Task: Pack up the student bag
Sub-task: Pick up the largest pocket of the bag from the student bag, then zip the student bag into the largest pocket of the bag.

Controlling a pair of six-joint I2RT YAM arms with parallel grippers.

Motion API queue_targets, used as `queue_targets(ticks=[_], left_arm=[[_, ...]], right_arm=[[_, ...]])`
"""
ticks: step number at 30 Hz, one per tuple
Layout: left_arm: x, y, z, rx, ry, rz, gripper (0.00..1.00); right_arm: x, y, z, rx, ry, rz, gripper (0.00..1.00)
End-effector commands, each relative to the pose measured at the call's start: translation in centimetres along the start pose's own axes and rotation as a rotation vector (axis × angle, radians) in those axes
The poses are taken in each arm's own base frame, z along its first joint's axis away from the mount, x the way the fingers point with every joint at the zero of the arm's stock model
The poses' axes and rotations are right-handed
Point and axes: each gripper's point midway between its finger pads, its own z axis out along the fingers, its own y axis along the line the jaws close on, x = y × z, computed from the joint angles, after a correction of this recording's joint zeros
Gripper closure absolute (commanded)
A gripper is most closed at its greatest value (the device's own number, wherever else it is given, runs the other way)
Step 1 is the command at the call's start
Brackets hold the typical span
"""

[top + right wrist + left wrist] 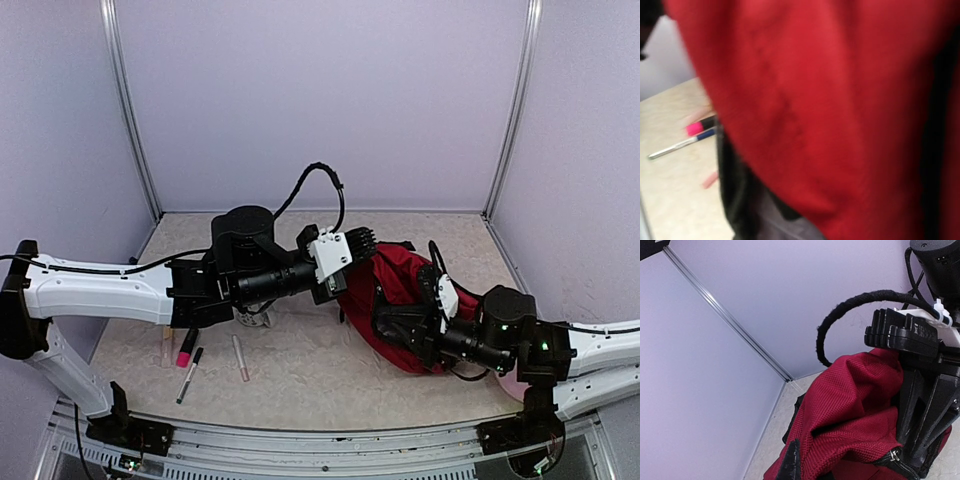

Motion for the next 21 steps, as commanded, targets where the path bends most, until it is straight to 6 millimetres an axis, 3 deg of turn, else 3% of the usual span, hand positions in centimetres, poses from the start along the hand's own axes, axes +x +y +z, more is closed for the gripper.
queue_targets(ticks=[1,9,16,21], left_arm=[[-3.5,2.3,-0.6,-0.074,-0.126,-0.025,1.00],[-3.5,2.2,-0.1,-0.076,-0.123,-0.032,1.00],[-3.8,1.6,0.4,-0.059,-0.126,-0.046,1.00],[-4.1,1.2,0.4,-0.044,-0.133,-0.046,1.00]], right_arm=[[-3.0,-2.3,-0.3,0.114,-0.081,-0.010,0.76],[-5.3,-0.4,0.2,0.023,-0.141,-0.093,0.67],[-7.8,0.1,0.3,0.020,-0.221,-0.139,0.73],[-8.0,0.1,0.1,0.013,-0.217,-0.148,0.74]])
